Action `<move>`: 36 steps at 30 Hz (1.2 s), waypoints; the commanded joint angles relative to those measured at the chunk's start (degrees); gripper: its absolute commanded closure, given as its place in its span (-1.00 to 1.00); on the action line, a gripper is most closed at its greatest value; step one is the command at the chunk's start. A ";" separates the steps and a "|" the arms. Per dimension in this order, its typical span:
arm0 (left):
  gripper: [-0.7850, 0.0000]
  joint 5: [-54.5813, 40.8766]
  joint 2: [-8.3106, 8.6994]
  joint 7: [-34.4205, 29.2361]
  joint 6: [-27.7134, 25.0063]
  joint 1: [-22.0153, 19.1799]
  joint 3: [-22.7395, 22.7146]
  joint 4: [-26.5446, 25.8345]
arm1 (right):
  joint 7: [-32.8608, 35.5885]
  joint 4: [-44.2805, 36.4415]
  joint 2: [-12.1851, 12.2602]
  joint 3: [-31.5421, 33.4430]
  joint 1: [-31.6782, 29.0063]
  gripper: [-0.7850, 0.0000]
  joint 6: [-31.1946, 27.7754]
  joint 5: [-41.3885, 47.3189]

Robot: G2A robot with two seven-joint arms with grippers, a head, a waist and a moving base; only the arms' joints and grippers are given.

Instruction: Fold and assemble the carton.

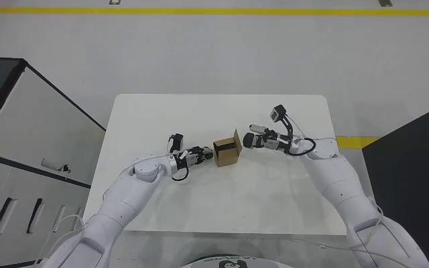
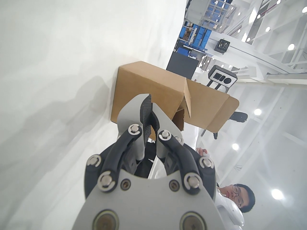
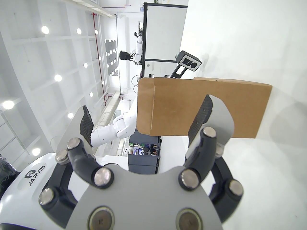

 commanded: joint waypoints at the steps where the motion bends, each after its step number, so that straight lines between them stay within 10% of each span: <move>1: 1.00 -0.02 0.01 -0.14 -0.01 0.02 -0.02 -0.03 | 0.00 0.00 0.00 0.00 0.00 -1.00 0.00 0.00; 26: 1.00 -0.02 0.01 -0.14 -0.01 0.02 -0.02 -0.03 | -0.23 -0.25 0.01 -0.02 -0.05 -1.00 0.00 -0.28; 36: 1.00 -0.02 0.01 -0.14 -0.01 0.02 -0.02 -0.03 | 1.68 -15.04 3.52 3.40 2.15 -1.00 6.73 -23.59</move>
